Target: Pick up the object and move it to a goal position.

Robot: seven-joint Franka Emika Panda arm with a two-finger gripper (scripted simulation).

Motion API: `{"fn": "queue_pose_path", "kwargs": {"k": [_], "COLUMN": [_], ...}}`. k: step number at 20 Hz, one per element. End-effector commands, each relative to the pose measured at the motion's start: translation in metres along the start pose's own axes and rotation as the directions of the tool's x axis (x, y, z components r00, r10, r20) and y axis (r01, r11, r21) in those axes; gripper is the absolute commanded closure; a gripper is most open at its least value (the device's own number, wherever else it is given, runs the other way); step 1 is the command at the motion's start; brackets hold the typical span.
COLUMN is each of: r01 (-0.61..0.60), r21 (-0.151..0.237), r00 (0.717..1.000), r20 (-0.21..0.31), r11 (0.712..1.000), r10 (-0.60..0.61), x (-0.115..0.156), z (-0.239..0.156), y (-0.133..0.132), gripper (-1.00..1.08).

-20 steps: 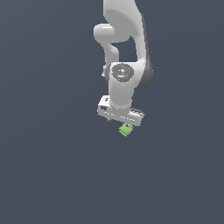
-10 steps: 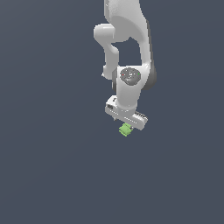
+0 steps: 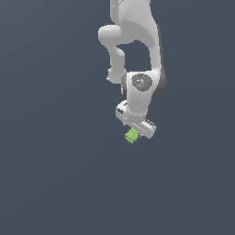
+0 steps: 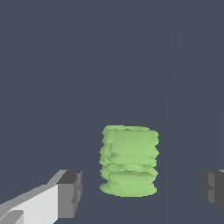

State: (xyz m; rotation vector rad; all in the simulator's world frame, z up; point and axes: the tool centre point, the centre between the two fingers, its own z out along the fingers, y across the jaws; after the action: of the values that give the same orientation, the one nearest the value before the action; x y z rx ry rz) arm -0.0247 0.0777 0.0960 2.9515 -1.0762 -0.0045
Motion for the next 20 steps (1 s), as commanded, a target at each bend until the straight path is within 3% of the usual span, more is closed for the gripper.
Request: {"fn": "queue_pose_path", "kwargs": {"k": [1, 11, 20], "r01": [-0.023, -0.039, -0.043], "r21": [0.001, 0.001, 0.001], "r00": [1.000, 0.999, 0.999], "r20": [-0.002, -0.002, -0.003], "r11": [1.000, 0.999, 0.999], "r10": [0.023, 0.039, 0.043], "x": [-0.002, -0.005, -0.005], "z": [0.002, 0.007, 0.044], "y": [-0.001, -0.002, -0.001], "gripper": [-0.92, -0.92, -0.92]}}
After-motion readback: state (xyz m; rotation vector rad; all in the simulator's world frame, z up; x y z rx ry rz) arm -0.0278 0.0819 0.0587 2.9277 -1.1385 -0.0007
